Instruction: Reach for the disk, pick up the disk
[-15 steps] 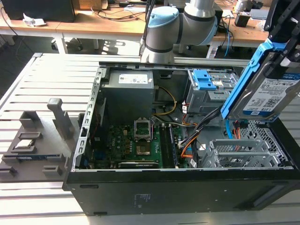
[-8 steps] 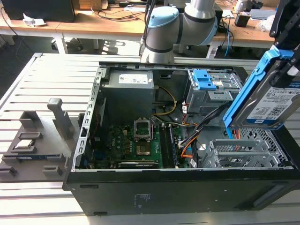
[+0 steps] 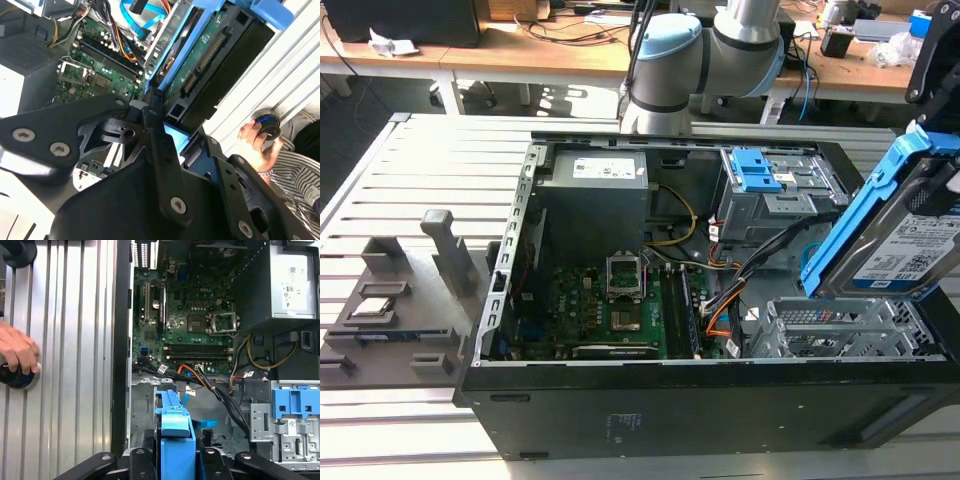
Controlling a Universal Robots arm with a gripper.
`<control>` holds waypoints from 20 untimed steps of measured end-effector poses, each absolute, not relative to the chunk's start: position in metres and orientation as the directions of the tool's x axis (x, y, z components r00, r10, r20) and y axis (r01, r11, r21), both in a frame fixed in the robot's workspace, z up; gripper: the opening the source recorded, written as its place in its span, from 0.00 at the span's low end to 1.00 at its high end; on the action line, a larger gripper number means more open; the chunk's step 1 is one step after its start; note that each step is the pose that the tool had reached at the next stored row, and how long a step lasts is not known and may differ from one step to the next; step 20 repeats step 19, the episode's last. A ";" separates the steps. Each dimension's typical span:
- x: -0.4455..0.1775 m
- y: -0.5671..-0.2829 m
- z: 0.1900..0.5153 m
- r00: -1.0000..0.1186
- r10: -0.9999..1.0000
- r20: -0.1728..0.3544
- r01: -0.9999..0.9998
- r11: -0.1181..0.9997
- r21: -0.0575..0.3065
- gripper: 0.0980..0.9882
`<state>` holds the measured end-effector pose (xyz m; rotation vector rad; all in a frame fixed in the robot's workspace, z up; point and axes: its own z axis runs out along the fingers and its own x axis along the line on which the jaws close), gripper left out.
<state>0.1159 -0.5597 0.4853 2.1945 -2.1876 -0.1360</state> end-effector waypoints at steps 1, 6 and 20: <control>0.115 -0.560 0.483 0.001 -0.999 -0.034 -0.996 -0.005 0.090 0.30; 0.110 -0.562 0.469 0.002 -0.999 -0.034 -0.996 -0.005 0.090 0.30; 0.109 -0.562 0.454 0.002 -0.999 -0.034 -0.996 -0.005 0.090 0.30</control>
